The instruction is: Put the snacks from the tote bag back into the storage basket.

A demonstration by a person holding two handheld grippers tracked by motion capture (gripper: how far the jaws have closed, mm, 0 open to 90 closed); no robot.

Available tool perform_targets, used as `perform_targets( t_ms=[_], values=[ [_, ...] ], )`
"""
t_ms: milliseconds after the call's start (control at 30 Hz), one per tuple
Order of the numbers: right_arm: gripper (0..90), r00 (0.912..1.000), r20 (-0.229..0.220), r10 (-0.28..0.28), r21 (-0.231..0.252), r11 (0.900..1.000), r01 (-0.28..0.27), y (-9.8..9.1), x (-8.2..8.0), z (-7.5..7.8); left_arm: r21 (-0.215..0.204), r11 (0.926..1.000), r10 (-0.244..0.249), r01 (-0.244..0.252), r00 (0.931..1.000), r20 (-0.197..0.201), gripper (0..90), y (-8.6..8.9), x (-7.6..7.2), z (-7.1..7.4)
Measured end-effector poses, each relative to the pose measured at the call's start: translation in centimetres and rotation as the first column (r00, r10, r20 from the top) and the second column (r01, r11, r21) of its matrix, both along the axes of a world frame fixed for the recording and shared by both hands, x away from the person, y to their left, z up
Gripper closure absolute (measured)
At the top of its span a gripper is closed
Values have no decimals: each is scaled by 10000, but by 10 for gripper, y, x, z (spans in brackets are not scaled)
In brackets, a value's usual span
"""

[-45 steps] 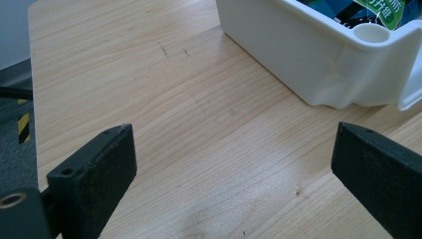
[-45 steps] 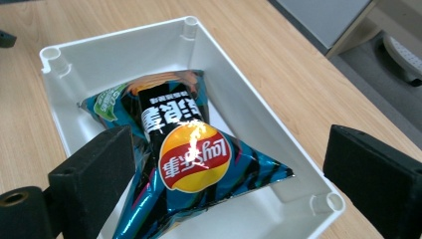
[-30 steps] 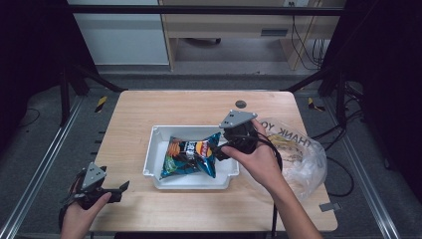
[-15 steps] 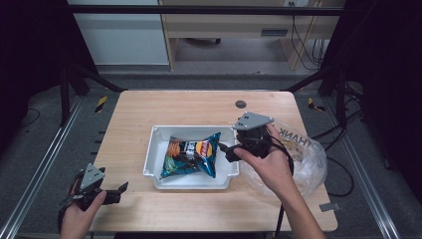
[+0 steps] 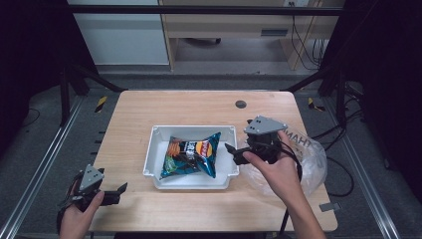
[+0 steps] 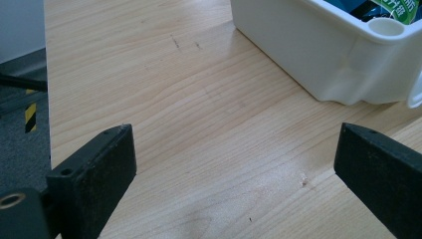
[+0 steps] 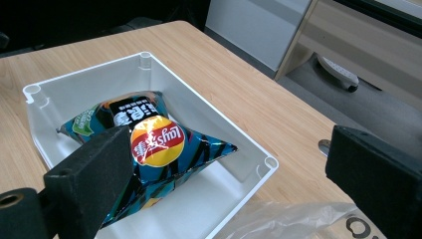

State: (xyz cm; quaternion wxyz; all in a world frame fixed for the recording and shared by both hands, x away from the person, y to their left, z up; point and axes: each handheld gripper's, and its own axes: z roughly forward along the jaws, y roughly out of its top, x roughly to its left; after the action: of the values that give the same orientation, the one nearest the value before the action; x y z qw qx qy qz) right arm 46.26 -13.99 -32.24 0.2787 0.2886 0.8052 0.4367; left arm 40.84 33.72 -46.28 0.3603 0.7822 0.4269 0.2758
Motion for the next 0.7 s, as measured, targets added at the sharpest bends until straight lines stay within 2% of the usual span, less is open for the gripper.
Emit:
perform_targets(
  t_ms=[200, 433, 700],
  values=[
    [51, 9998, -69, -181, 2, 9998, 181, -6, -1, -7, 87, 10000, -9, 9, 10000, 40, 26, -2, 1, 0],
    [43, 9975, -48, -699, 215, 9973, 700, -19, -3, -12, 122, 9999, -27, 27, 10000, 25, 26, 0, 0, 0],
    [38, 9958, -171, -903, 409, 9950, 910, -35, -7, -19, 112, 9999, -100, 98, 9998, 150, 25, -2, 0, 1]
  ],
)
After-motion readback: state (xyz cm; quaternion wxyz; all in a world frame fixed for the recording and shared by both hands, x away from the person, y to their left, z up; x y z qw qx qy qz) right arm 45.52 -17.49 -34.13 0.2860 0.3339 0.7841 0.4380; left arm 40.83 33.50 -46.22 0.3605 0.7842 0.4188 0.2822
